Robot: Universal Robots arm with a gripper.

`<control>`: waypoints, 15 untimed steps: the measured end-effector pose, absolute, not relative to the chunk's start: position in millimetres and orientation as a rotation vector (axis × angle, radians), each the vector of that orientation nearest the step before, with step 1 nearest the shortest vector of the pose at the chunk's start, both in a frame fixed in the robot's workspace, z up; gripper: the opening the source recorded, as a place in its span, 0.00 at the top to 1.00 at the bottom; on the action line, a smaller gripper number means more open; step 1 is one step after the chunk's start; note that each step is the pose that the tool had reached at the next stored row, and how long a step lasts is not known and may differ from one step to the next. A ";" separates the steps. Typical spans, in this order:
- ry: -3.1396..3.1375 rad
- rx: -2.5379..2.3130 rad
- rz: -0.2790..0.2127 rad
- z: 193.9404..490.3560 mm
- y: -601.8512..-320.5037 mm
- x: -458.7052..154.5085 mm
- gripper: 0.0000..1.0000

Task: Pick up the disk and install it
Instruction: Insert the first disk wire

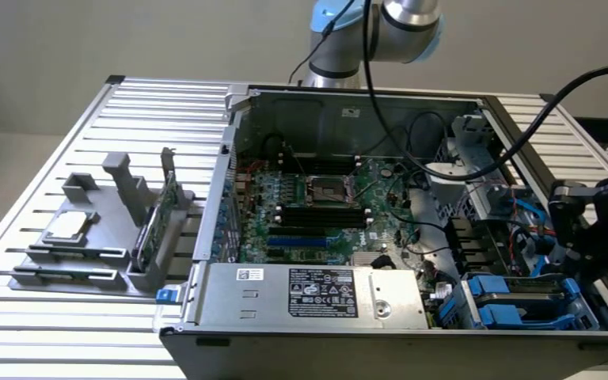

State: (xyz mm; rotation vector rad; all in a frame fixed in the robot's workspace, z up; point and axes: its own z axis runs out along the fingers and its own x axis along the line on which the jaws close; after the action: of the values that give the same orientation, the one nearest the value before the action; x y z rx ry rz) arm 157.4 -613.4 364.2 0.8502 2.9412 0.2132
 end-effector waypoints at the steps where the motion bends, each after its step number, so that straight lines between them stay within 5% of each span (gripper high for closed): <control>1: 2.934 0.872 0.213 364.2 -613.4 157.4 0.77; 15: 2.872 1.099 0.216 363.3 -613.4 157.3 0.77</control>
State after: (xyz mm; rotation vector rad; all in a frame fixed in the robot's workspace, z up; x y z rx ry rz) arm 157.3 -613.4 363.3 1.0991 2.8718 0.2156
